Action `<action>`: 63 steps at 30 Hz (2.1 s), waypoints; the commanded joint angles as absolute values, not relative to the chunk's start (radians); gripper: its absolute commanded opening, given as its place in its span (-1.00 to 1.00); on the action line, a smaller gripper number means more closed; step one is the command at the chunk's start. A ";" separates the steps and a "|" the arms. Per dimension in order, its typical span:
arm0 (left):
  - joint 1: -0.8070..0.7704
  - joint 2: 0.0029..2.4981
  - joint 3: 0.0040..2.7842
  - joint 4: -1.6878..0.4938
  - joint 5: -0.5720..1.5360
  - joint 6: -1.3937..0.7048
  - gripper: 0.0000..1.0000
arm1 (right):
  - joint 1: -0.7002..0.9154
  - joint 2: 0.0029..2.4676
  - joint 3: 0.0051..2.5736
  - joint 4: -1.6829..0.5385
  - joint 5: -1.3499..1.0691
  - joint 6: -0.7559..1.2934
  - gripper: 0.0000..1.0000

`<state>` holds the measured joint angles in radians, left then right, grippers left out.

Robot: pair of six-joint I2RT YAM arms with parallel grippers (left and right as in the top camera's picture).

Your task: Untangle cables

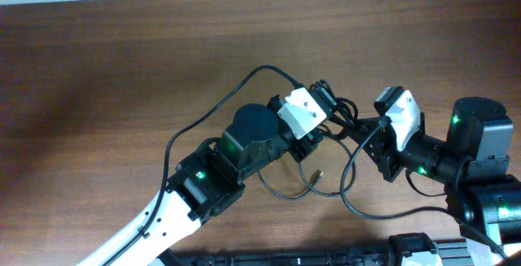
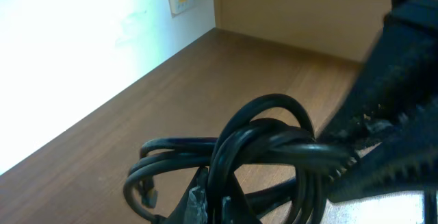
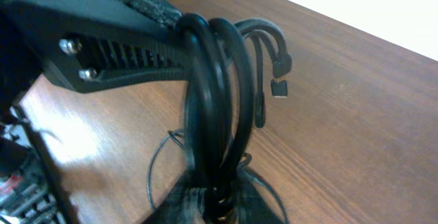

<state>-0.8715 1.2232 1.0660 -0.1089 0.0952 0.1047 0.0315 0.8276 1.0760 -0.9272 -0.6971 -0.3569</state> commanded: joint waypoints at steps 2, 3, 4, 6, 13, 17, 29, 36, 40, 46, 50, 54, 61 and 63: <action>-0.876 1.215 1.074 -0.130 0.051 0.098 -1.00 | 0.032 0.821 1.083 -0.924 -0.682 -0.359 -0.92; -0.876 1.215 1.074 -0.138 0.027 0.089 -1.00 | 0.032 0.821 1.083 -0.924 -0.677 -0.358 -0.92; -0.876 1.215 1.074 -0.145 0.004 0.064 -1.00 | 0.032 0.821 1.083 -0.924 -0.675 -0.358 -0.92; -0.876 1.215 1.074 -0.151 -0.013 0.029 -1.00 | 0.032 0.821 1.083 -0.924 -0.675 -0.358 -0.92; -0.876 1.215 1.074 -0.151 -0.155 -0.146 -1.00 | 0.032 0.821 1.083 -0.901 -0.434 -0.137 -0.92; -0.876 1.215 1.074 -0.150 -0.188 -0.286 -1.00 | 0.032 0.821 1.083 -0.901 -0.281 -0.002 -0.92; -0.876 1.188 1.074 -0.159 -0.189 -0.284 -1.00 | 0.032 0.821 1.083 -0.901 -0.351 -0.062 -0.15; -0.876 1.188 1.074 -0.173 -0.152 -0.229 -1.00 | 0.032 0.821 1.083 -0.893 -0.640 -0.284 0.15; -0.876 1.188 1.074 -0.165 -0.002 -0.230 -1.00 | 0.032 0.821 1.083 -0.839 -0.665 -0.284 0.20; -0.877 1.189 1.074 -0.123 0.117 -0.230 -1.00 | 0.032 0.821 1.083 -0.793 -0.722 -0.284 -0.38; -0.877 1.189 1.074 -0.120 0.115 -0.230 -1.00 | 0.032 0.821 1.083 -0.794 -0.721 -0.284 -0.92; -0.876 1.189 1.074 -0.129 0.038 -0.234 -1.00 | 0.032 0.821 1.083 -0.796 -0.665 -0.276 -0.92; -0.876 1.174 1.074 -0.174 -0.216 -0.378 -1.00 | 0.032 0.821 1.083 -0.801 -0.342 -0.081 -0.92; -0.876 1.164 1.074 -0.174 -0.247 -0.378 -1.00 | 0.032 0.821 1.083 -0.800 -0.292 -0.042 -0.92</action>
